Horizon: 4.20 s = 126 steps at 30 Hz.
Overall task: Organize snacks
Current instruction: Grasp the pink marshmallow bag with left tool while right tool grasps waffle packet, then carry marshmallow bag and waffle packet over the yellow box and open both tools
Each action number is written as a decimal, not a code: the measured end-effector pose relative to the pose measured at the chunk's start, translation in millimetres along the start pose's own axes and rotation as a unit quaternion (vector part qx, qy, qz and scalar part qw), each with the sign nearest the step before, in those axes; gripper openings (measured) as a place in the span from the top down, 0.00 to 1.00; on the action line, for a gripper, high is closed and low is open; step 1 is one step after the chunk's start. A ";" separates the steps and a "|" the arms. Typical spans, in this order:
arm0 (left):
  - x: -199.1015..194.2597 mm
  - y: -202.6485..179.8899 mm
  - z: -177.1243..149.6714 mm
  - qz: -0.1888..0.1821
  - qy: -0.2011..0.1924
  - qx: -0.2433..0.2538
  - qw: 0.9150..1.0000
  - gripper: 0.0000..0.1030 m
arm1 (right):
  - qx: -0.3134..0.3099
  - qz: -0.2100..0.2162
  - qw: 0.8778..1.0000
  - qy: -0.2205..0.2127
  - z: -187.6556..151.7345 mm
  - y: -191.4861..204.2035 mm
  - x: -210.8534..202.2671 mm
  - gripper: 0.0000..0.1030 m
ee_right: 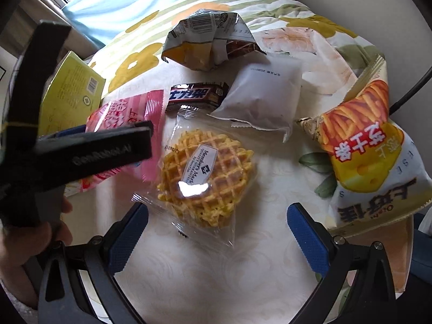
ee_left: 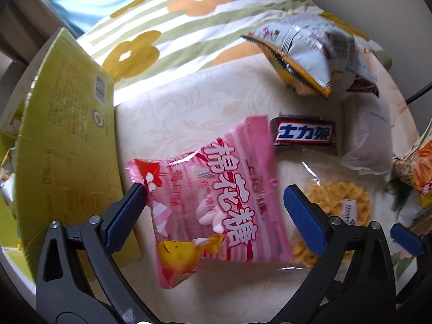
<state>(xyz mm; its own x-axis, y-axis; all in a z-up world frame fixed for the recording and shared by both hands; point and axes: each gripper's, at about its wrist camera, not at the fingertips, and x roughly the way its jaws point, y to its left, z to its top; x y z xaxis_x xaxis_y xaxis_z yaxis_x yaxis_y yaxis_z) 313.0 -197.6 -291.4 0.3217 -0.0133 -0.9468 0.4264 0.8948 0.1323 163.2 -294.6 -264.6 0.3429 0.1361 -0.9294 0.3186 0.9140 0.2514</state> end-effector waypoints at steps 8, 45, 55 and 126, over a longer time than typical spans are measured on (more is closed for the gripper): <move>17.5 1.7 5.2 -0.005 0.011 0.019 1.000 0.15 | 0.016 -0.004 1.000 -0.005 9.8 4.6 7.7 0.01; -16.7 4.9 -7.1 -0.035 -0.026 0.058 0.997 0.33 | -0.048 -0.075 0.996 -0.014 9.5 38.2 43.3 0.25; -70.0 3.2 -11.1 -0.032 -0.072 0.032 0.996 0.33 | -0.063 -0.050 0.996 -0.037 6.6 32.8 7.2 0.26; -90.5 364.0 -69.7 0.019 -0.082 -0.182 0.980 0.00 | -0.258 0.066 0.959 -0.092 114.5 324.7 19.1 0.02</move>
<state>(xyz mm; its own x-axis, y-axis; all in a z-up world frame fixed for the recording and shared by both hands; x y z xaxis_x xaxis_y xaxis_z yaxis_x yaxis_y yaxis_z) 380.2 160.4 -178.1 0.4753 -0.0207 -0.8796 0.0911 0.9955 0.0258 374.3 -39.0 -169.8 0.5162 0.2371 -0.8230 -0.2019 0.9675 0.1521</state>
